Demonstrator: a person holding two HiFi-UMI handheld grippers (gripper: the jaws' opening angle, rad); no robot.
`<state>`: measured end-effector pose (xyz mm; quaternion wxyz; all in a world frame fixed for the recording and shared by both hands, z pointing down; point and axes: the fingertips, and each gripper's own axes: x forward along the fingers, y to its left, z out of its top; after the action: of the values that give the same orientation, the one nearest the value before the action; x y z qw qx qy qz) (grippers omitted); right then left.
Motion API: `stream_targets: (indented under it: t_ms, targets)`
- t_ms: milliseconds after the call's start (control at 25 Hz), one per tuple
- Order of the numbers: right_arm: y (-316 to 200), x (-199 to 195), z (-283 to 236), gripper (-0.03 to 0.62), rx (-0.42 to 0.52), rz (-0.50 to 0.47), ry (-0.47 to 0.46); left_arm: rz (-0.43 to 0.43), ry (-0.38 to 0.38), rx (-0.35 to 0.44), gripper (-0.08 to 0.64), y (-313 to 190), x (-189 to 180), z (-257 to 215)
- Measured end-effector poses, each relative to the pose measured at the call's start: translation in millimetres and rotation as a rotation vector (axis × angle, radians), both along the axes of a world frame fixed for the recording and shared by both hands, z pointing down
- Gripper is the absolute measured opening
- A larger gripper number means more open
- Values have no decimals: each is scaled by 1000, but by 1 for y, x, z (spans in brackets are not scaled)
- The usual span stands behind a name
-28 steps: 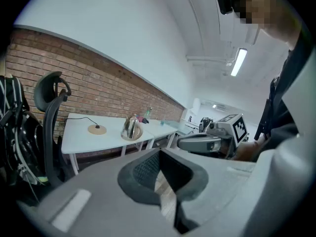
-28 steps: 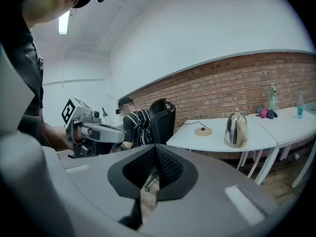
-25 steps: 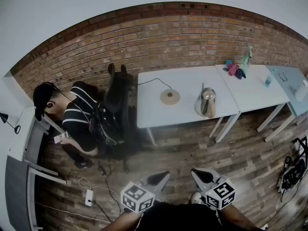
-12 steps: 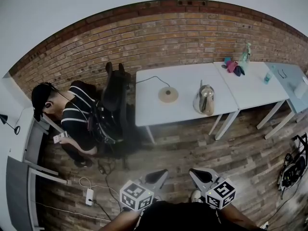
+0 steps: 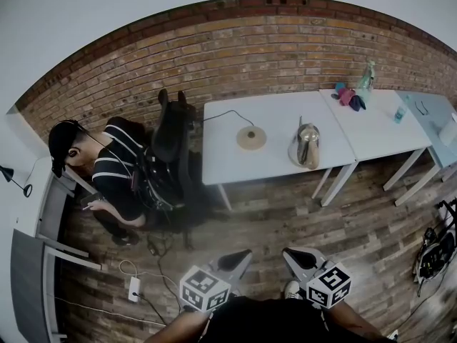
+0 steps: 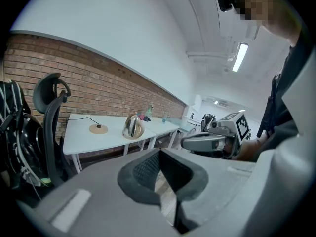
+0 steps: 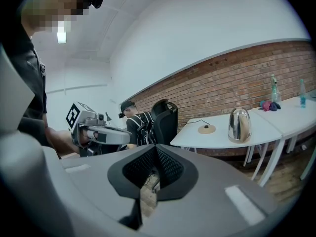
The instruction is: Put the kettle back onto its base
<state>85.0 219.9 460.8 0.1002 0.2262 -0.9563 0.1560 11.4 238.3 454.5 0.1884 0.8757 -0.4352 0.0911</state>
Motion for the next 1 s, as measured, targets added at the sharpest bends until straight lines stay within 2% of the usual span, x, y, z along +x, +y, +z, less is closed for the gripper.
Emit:
stream_targets:
  t_ms: [320,520,1000]
  targets:
    - [-7,3,2,28,-6,-8,2,-14,-27,2,1,-4,3,1]
    - [-8,4,1,28,89,-33,80,-31,-26,5,1,-8,7,-1]
    - [-24,31,6,28,71,-86,56,-125,-19,9,1,-17,26,1]
